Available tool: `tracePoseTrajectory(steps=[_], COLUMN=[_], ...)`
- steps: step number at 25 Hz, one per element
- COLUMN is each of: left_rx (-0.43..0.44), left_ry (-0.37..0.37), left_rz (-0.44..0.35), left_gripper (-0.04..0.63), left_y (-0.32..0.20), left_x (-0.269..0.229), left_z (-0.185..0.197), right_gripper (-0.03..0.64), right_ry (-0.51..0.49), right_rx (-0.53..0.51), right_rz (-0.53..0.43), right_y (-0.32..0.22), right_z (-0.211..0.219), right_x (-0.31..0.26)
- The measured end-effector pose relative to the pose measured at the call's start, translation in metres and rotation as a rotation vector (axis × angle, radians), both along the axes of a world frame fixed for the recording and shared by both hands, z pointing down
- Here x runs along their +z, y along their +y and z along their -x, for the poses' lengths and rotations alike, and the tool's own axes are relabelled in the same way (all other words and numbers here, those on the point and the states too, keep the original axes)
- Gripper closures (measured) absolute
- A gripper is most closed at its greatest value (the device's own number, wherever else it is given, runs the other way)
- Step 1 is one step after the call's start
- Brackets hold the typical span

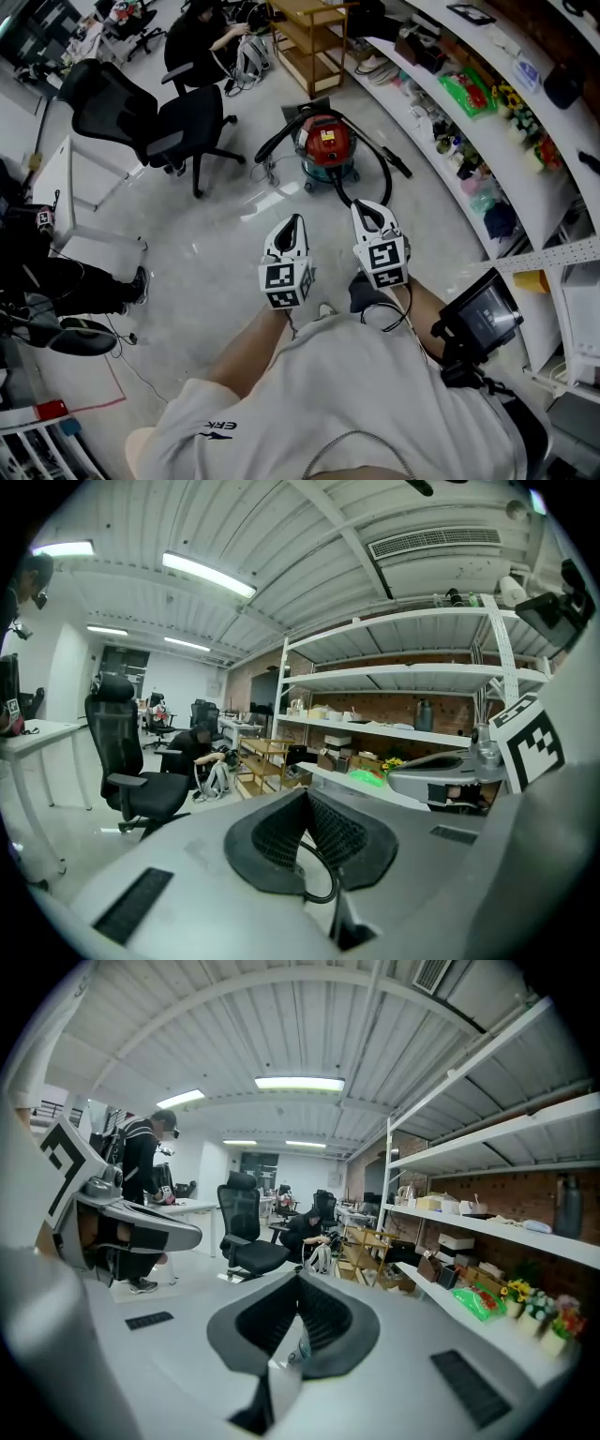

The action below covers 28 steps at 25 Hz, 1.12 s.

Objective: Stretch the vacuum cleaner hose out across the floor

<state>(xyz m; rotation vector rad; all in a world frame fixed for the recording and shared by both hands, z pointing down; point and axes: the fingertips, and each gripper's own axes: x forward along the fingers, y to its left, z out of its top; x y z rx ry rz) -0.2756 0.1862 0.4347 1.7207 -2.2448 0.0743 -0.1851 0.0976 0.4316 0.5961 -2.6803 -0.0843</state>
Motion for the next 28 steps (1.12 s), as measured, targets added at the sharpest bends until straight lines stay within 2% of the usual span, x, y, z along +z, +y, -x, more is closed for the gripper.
tracePoseTrajectory(steps=[5, 13, 18, 28], left_rx=[-0.022, -0.083, -0.112, -0.115], left_ry=[-0.01, -0.031, -0.033, -0.054], left_rz=[0.02, 0.058, 0.081, 0.153], left_gripper=[0.594, 0.594, 0.594, 0.594], left_y=[-0.04, -0.132, -0.18, -0.241], left_x=[0.009, 0.018, 0.025, 0.055], left_z=[0.023, 0.063, 0.075, 0.105], right_gripper=[0.615, 0.615, 0.615, 0.615], right_ry=[-0.01, -0.016, -0.009, 0.056], right_rx=[-0.009, -0.039, -0.054, -0.089], right_rz=[0.011, 0.024, 0.038, 0.083], right_y=[-0.043, -0.148, -0.203, -0.267], right_z=[0.022, 0.053, 0.062, 0.081], right_x=[0.009, 0.015, 0.022, 0.062])
